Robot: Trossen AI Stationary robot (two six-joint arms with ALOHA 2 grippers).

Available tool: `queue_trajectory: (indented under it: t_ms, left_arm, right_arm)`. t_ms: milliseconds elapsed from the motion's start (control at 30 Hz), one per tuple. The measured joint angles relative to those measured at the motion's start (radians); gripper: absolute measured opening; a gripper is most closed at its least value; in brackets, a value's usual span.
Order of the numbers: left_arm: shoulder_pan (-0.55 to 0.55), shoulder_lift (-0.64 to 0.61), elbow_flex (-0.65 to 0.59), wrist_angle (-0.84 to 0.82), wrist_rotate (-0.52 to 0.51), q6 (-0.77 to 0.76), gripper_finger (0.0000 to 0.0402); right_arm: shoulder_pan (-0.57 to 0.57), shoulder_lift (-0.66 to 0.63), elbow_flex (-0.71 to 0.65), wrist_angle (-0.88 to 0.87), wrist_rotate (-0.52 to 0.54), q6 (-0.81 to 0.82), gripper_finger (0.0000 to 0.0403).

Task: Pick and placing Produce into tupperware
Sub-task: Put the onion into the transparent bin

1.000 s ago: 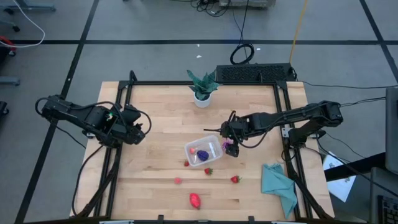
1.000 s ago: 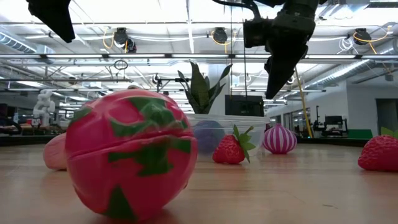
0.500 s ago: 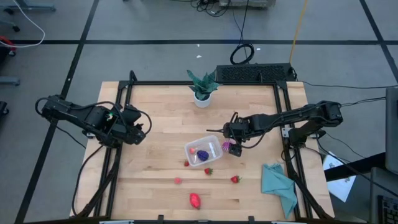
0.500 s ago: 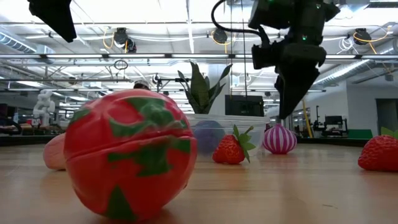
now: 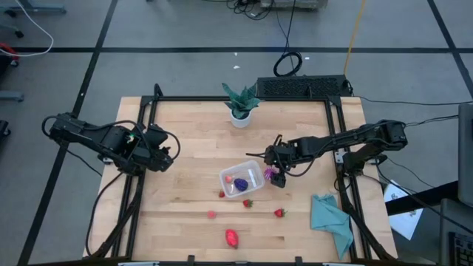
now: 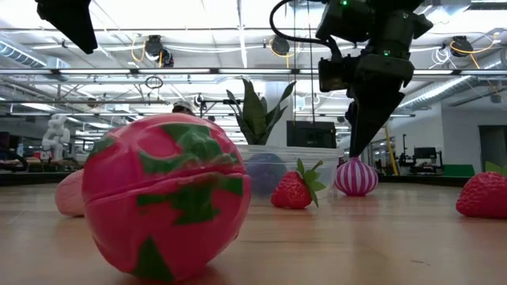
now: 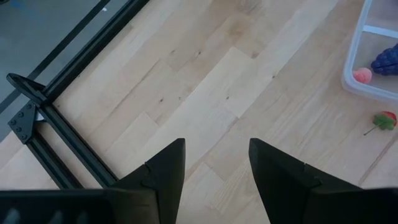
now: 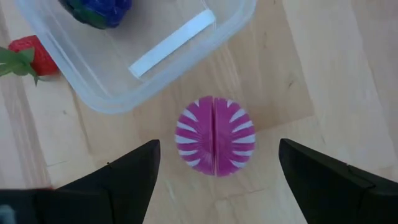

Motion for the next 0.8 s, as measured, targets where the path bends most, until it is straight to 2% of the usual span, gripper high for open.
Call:
queue_trajectory:
  t_ms: [267,800]
  left_arm:
    - [0.0,0.0,0.0,0.0,0.0,0.0,0.0184]
    - [0.0,0.0,0.0,0.004,0.005,0.005,0.0184]
  right_arm:
    - [0.0,0.027,0.0,0.028,-0.025,0.0,0.032]
    - [0.0,0.189,0.001,0.072,-0.025,-0.065,0.032]
